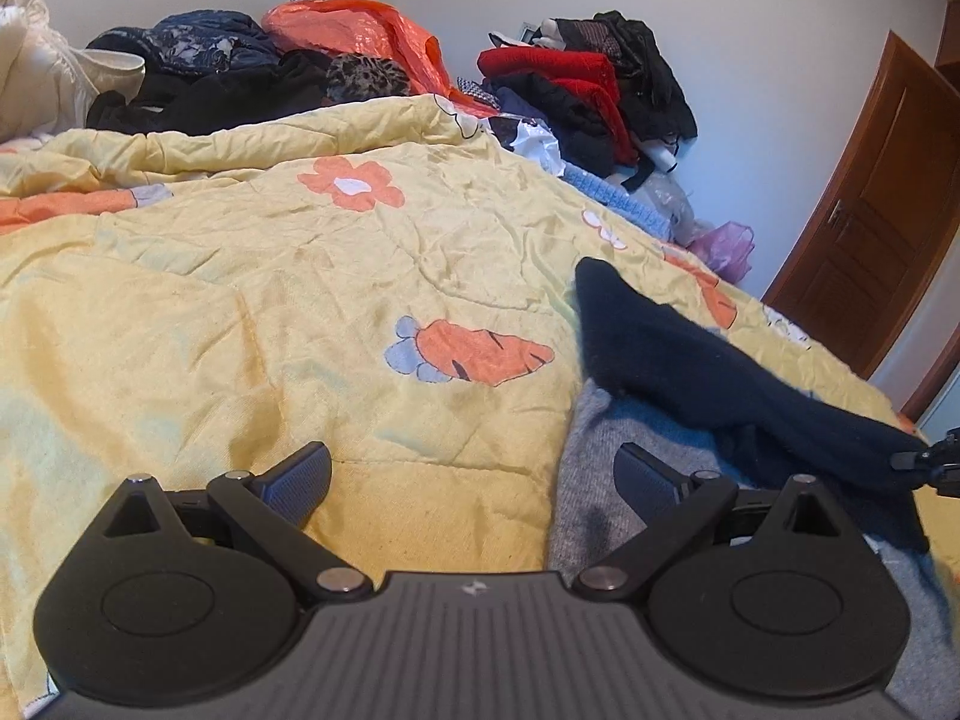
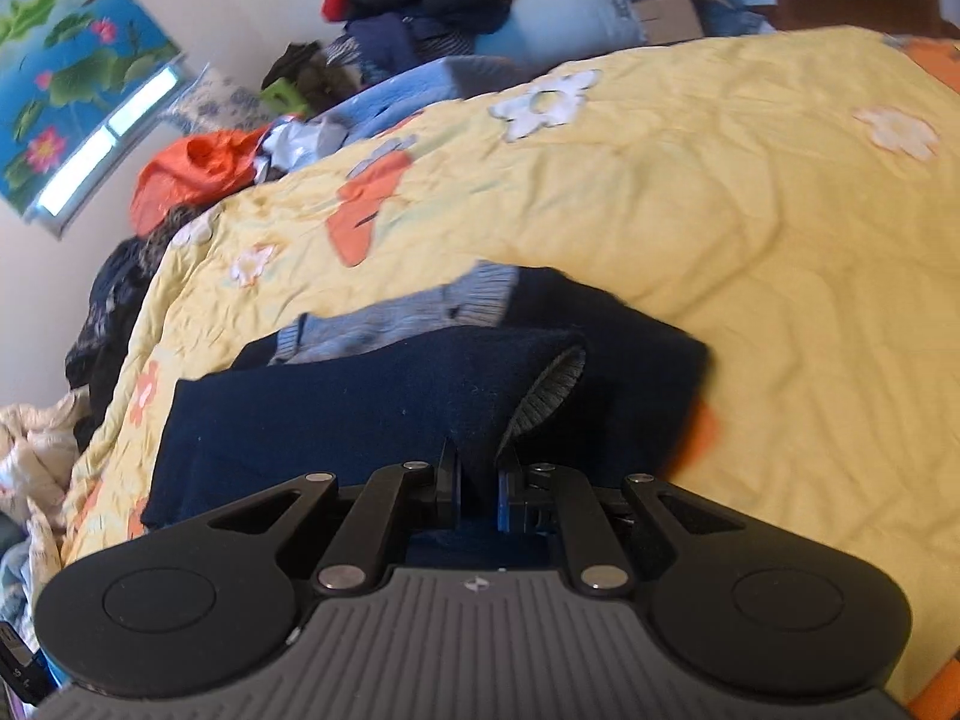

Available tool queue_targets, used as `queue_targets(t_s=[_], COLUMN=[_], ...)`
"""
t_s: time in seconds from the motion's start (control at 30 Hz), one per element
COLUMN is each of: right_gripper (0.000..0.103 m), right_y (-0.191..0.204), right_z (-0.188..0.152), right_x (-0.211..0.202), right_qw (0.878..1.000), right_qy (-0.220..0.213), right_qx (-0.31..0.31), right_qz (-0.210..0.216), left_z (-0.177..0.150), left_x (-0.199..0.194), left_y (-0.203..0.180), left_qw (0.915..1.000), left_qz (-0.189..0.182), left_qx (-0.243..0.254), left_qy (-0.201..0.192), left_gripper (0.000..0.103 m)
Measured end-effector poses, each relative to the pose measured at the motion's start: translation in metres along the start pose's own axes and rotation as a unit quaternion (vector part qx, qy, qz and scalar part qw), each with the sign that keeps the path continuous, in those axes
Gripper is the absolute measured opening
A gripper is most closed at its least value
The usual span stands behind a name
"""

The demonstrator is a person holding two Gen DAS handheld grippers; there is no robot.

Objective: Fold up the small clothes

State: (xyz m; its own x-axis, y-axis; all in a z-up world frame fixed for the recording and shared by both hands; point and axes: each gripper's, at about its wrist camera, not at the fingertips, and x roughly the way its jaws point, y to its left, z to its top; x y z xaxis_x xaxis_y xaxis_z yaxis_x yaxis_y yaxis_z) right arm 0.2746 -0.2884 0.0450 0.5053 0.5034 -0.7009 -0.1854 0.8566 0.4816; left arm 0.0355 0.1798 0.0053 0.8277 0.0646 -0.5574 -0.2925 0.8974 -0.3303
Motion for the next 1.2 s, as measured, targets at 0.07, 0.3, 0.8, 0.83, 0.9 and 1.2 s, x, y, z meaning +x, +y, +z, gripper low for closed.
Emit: queue_targets(t_s=[0.07,0.3,0.8,0.83,0.9,1.2], right_gripper=[0.015,0.015,0.059,0.061,0.061,0.061], right_y=[-0.007,-0.022,0.021,0.025,0.027,0.025], right_z=[-0.003,-0.01,-0.015,-0.015,-0.015,-0.046], right_x=[-0.005,-0.007,-0.005,0.006,0.026,0.045], right_qw=[1.0,1.0,0.987,0.988,0.986,0.96], right_qy=[-0.006,0.002,-0.125,-0.12,-0.112,-0.134], right_qx=[0.004,-0.016,-0.084,-0.089,-0.096,-0.217], right_qz=[0.008,-0.012,-0.047,-0.05,-0.074,-0.119], left_z=[0.002,0.039,0.064,0.063,0.06,0.056], left_x=[-0.001,-0.007,0.112,0.12,0.138,0.185], left_y=[-0.006,-0.069,-0.17,-0.175,-0.183,-0.158], left_qw=[0.9998,0.9938,0.9839,0.9824,0.977,0.9735], left_qz=[0.016,-0.031,-0.022,-0.02,-0.01,-0.002], left_qx=[0.011,0.098,0.177,0.186,0.212,0.217], left_qy=[0.002,-0.043,-0.004,0.001,0.016,0.072], left_gripper=[0.101,0.101,0.101,0.101,0.101,0.103])
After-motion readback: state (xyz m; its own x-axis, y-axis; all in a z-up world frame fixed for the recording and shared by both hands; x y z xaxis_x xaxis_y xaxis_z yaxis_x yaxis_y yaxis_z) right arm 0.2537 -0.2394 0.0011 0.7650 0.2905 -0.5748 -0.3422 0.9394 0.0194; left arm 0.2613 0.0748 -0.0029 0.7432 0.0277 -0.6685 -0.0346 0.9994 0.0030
